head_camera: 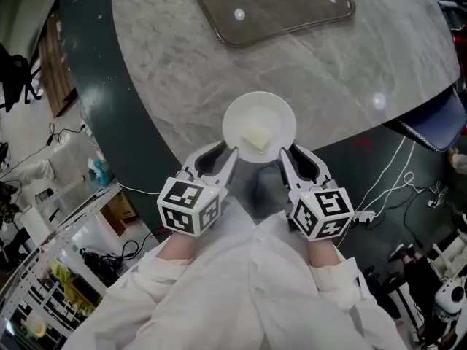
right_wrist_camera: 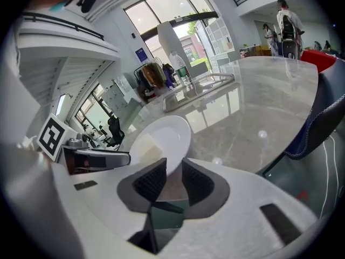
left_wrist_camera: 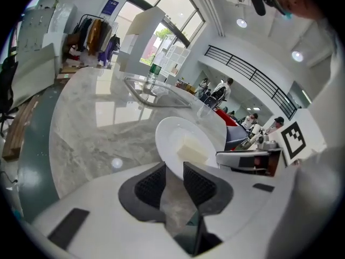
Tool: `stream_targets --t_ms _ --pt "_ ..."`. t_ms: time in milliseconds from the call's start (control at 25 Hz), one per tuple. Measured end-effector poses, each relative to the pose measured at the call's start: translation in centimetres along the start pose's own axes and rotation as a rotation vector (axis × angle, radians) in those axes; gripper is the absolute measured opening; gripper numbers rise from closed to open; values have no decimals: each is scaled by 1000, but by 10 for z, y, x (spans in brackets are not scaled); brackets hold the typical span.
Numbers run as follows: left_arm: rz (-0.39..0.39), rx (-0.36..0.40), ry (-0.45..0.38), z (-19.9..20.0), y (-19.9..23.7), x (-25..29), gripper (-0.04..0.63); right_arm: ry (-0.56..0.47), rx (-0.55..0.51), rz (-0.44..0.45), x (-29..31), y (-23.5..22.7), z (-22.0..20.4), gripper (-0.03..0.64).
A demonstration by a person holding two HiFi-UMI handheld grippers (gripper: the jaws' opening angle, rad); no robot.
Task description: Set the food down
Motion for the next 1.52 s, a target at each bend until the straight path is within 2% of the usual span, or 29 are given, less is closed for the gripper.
stream_targets --t_ms 200,520,840,1240,1520 --pt "-15 40 -15 12 -1 -1 107 -30 -11 -11 -1 0 10 69" --pt "-16 60 -49 30 -14 0 107 -75 -43 -11 -4 -12 33 66" --pt "1 58 -67 62 -28 30 109 -82 -63 27 11 -52 66 66" --pt "21 12 -124 121 -50 75 109 -67 -132 87 35 -113 133 64" --pt "63 -6 -167 168 -53 108 107 -44 -174 128 71 -152 177 64"
Point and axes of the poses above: the fingertips, and each gripper's own axes: x forward along the fingers, y to its left, z out of its top, the point moved 5 cm from there along -x, backward along the fingers, and after that the axes turned 13 degrees about -x, right-handed, at the moved point
